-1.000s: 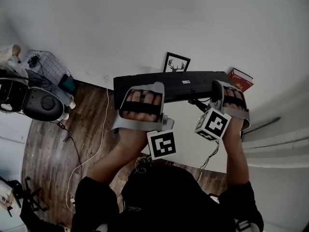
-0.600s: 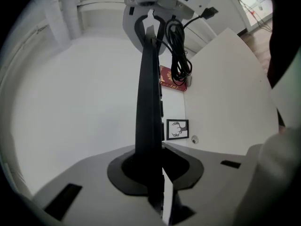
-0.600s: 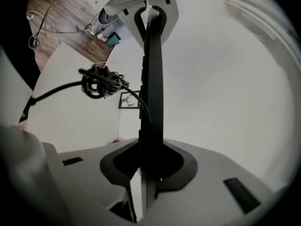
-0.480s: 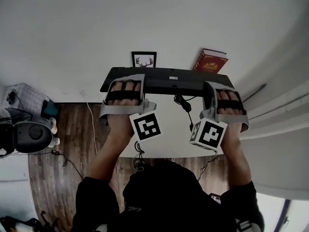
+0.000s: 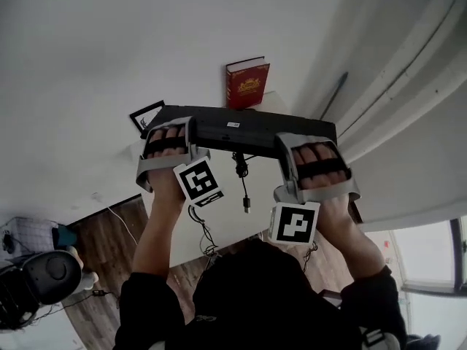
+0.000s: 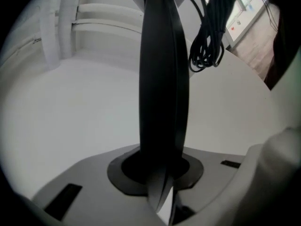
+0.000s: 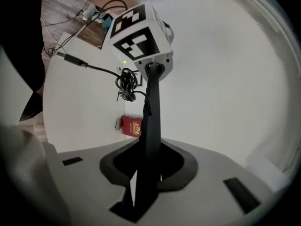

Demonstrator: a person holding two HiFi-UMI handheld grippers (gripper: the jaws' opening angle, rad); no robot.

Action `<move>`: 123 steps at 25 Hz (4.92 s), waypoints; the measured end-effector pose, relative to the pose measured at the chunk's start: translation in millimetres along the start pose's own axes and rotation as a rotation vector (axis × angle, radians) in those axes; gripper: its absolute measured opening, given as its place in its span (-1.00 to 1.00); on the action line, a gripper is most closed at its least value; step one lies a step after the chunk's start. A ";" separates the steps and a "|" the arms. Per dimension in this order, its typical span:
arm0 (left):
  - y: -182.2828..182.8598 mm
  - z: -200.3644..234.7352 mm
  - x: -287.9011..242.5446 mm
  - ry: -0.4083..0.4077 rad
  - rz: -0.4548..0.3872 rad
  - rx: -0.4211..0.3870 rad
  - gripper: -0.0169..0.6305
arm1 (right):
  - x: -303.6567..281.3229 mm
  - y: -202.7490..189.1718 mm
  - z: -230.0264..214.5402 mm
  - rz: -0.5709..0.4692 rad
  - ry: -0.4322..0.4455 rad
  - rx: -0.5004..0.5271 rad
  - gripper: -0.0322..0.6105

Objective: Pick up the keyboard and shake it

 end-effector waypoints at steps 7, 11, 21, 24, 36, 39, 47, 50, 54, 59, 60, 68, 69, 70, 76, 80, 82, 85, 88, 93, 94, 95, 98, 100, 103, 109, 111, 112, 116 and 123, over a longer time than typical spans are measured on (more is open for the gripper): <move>31.6 -18.2 -9.0 -0.025 -0.083 -0.030 -0.72 | 18.9 -11.5 23.2 0.091 0.038 -0.012 -0.60; 30.7 -22.4 -2.2 -0.009 -0.114 -0.046 -0.72 | 19.6 -15.2 28.6 0.118 0.055 -0.048 -0.60; 20.9 -71.3 31.6 -0.085 -0.157 -0.118 -0.72 | -17.6 -39.2 64.2 0.143 0.192 -0.095 -0.60; 12.5 -97.8 36.4 -0.158 -0.151 -0.106 -0.72 | -40.2 -35.0 92.3 0.111 0.282 -0.069 -0.60; -16.5 -189.3 30.0 -0.434 -0.112 0.010 -0.72 | -90.7 -5.4 184.4 0.028 0.594 -0.029 -0.60; -12.6 -203.5 14.4 -0.521 -0.098 0.088 -0.72 | -111.2 -9.6 194.6 0.004 0.659 0.016 -0.60; 18.4 -249.9 -27.5 -0.816 -0.093 0.219 -0.72 | -164.0 -35.4 241.8 -0.072 0.949 0.103 -0.60; 27.0 -268.3 -39.8 -0.923 -0.087 0.263 -0.72 | -176.9 -42.6 262.8 -0.106 1.043 0.118 -0.60; 37.6 -280.2 -53.8 -0.986 -0.049 0.282 -0.72 | -193.1 -51.4 276.2 -0.143 1.108 0.138 -0.60; 37.3 -296.0 -62.8 -1.066 -0.007 0.321 -0.72 | -204.4 -48.8 285.3 -0.201 1.173 0.151 -0.60; 36.6 -298.1 -64.5 -1.082 0.000 0.335 -0.72 | -206.1 -48.1 285.1 -0.215 1.187 0.148 -0.60; 29.8 -292.8 -78.4 -1.104 0.016 0.431 -0.64 | -220.8 -46.9 278.3 -0.310 1.288 0.134 -0.60; 28.9 -292.7 -79.8 -1.080 0.024 0.438 -0.58 | -222.5 -47.3 277.5 -0.316 1.301 0.131 -0.60; 27.4 -292.9 -81.5 -1.055 0.037 0.442 -0.50 | -224.9 -47.6 276.4 -0.323 1.315 0.127 -0.60; 32.2 -273.7 -76.9 -0.800 0.091 0.297 -0.29 | -245.6 -42.6 269.1 -0.382 1.427 0.125 -0.56; 46.1 -259.5 -77.0 -0.781 0.062 0.326 -0.40 | -250.9 -40.6 267.1 -0.397 1.493 0.133 -0.56; 48.8 -263.0 -89.8 -0.796 0.047 0.270 -0.39 | -256.9 -40.4 265.6 -0.387 1.507 0.123 -0.55; 46.9 -262.1 -100.5 -0.837 0.024 0.223 -0.40 | -263.9 -37.4 264.9 -0.369 1.532 0.100 -0.55; 44.4 -259.3 -104.6 -0.876 -0.002 0.223 -0.41 | -267.5 -36.6 264.5 -0.367 1.561 0.090 -0.55; 43.6 -258.5 -109.0 -0.883 -0.003 0.222 -0.41 | -275.4 -38.5 263.7 -0.382 1.571 0.073 -0.48; 43.3 -258.3 -110.4 -0.888 -0.002 0.228 -0.41 | -277.2 -38.7 262.8 -0.381 1.550 0.063 -0.36; 42.8 -258.0 -112.1 -0.896 -0.001 0.234 -0.41 | -278.7 -38.8 261.8 -0.378 1.520 0.051 -0.28; 40.7 -257.1 -117.0 -0.933 -0.007 0.254 -0.41 | -275.8 -40.4 258.3 -0.390 1.379 0.040 -0.16; 39.3 -256.9 -120.0 -0.952 -0.018 0.264 -0.41 | -270.8 -43.5 254.9 -0.409 1.258 0.045 -0.16; 37.1 -256.9 -123.8 -0.968 -0.028 0.268 -0.41 | -263.0 -45.0 240.3 -0.427 1.093 0.020 -0.17; 36.3 -256.9 -130.6 -0.994 -0.032 0.259 -0.40 | -260.3 -41.7 262.2 -0.413 1.073 0.081 -0.17; 37.1 -257.7 -133.8 -0.994 -0.032 0.248 -0.39 | -266.2 -42.0 268.9 -0.396 1.057 0.140 -0.21; 36.6 -258.5 -135.9 -0.997 -0.032 0.248 -0.39 | -269.5 -41.1 269.8 -0.391 1.073 0.137 -0.23; 33.8 -260.8 -147.4 -1.064 -0.056 0.259 -0.38 | -279.2 -38.0 271.8 -0.371 1.177 0.106 -0.25; 32.6 -273.8 -177.8 -1.350 -0.144 0.287 -0.38 | -292.9 -39.0 284.5 -0.329 1.421 0.049 -0.24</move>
Point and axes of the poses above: the fingertips, and each gripper's own axes: x backward along the fingers, z to its left, y out of its top, the point moved 7 cm from there along x, backward along the fingers, and after that the axes turned 7 degrees about -x, right-handed, at the moved point
